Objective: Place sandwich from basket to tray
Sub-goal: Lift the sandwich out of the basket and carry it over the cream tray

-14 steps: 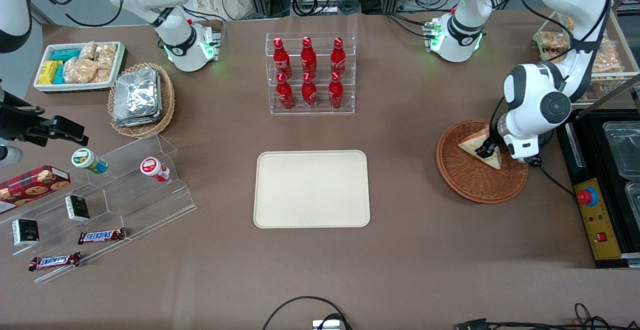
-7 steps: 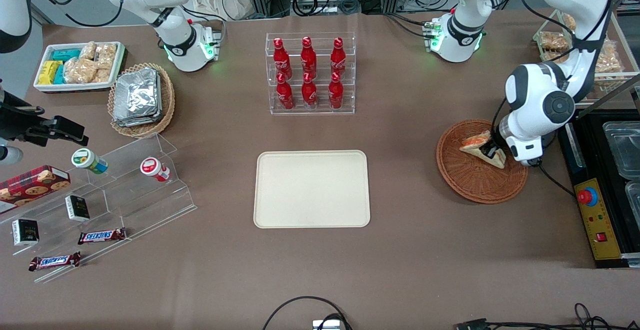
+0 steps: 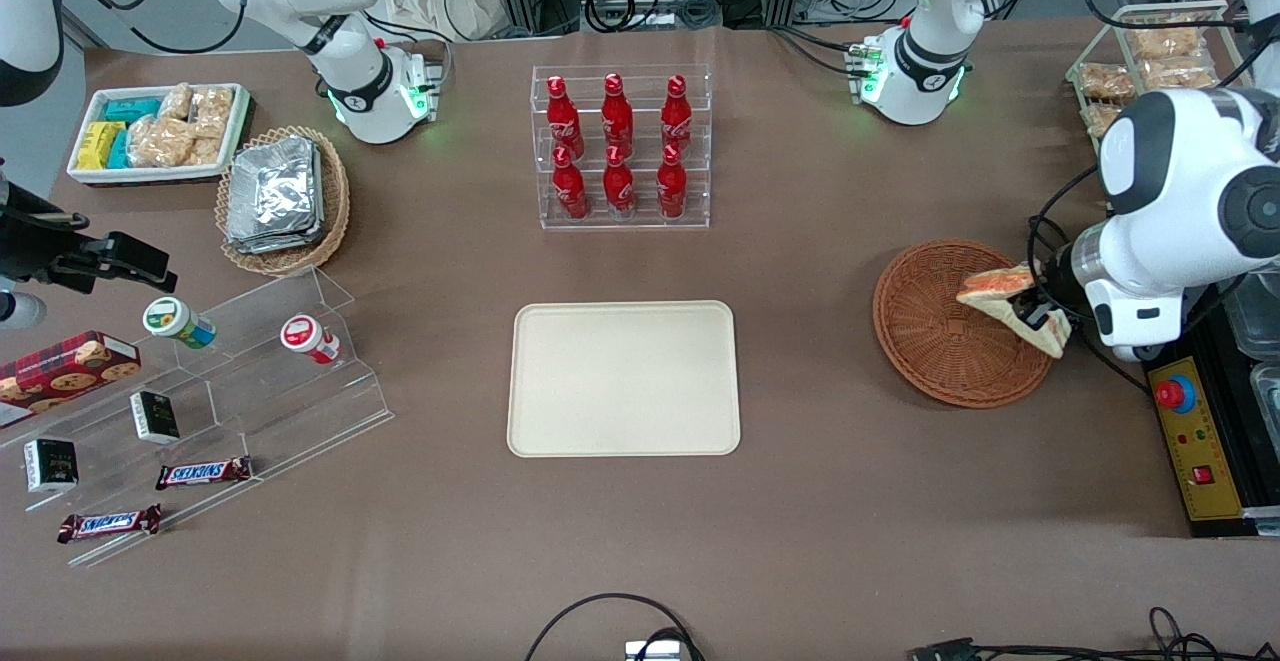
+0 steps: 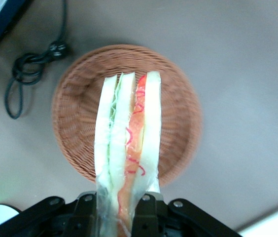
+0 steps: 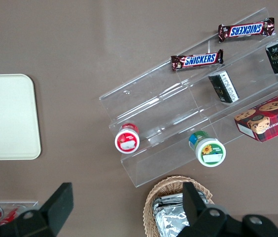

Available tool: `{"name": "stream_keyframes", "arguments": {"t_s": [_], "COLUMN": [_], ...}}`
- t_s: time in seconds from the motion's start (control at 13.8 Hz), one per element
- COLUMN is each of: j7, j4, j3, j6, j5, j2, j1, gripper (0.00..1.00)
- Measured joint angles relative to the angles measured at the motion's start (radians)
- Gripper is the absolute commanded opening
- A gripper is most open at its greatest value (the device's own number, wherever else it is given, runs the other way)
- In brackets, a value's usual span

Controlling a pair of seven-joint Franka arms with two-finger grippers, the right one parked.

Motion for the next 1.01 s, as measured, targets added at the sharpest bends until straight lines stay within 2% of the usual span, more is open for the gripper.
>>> {"name": "stream_keyframes", "arguments": {"t_s": [0.22,0.51,0.8,1.01], "j7": [0.017,0.12,0.158,0.16], "j4": [0.151,0.337,0.401,0.408], "j3": [-0.01,-0.014,-0.013,-0.012], "j6": [-0.005,0.032,0.212,0.244], "j5": [-0.018,-0.019,-0.019,-0.018], "j2": [0.113,0.367,0.533,0.595], "j1": [-0.161,-0.369,-0.46,-0.527], "gripper": [0.0,0.0,0.0,0.0]}}
